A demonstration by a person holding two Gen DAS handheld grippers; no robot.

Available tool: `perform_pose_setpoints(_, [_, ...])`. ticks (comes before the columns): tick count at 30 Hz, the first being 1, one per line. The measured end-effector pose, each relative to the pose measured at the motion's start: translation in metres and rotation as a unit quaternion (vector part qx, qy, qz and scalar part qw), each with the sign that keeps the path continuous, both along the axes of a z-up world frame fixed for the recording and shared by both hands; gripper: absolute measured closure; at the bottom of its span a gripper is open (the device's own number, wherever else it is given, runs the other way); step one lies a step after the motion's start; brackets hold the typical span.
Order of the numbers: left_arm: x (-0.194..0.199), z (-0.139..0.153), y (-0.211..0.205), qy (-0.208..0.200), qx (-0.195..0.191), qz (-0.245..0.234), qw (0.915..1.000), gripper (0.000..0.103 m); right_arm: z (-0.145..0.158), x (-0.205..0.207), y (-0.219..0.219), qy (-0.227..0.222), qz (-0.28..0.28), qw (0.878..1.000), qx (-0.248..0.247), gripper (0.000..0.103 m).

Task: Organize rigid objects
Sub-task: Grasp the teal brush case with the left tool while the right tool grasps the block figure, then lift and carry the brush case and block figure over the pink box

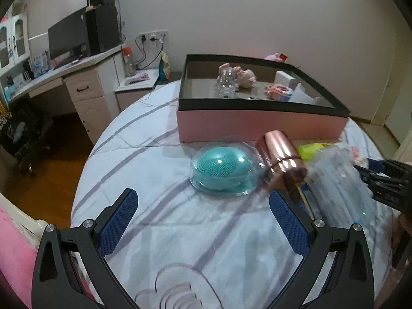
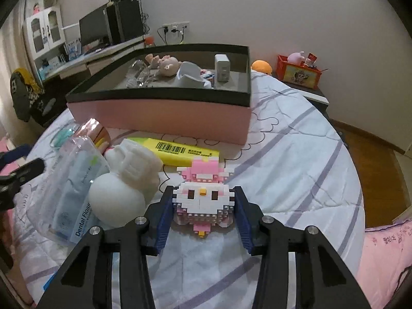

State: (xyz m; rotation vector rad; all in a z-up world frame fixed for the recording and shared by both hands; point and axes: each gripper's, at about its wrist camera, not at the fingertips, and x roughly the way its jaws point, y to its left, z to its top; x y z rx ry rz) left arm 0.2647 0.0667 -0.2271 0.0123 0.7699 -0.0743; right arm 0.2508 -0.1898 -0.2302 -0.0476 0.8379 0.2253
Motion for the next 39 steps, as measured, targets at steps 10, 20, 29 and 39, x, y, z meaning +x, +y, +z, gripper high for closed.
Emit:
perform_pose_setpoints(10, [0.04,-0.009,-0.014,0.035,0.003,-0.013,0.9993,0.0,-0.004,0.004,-0.01,0.008,-0.018,1.0,0.008,0.058])
perform_pose_setpoints(20, [0.056,-0.018,-0.022,0.056,0.009,-0.021,0.9982,0.03,-0.005,0.006,-0.011,0.012,-0.018,1.0,0.015,0.058])
perform_pose_setpoints(29, [0.035,-0.005,-0.02,0.025,0.014,-0.015,0.9995,0.03,-0.002,-0.001,-0.015,-0.001,-0.02,1.0,0.02,0.058])
perform_pose_setpoints(39, [-0.017,-0.001,-0.022,0.009,0.015,-0.033,0.9993,0.03,0.004,-0.029,-0.01,-0.007,-0.018,1.0,0.024,0.058])
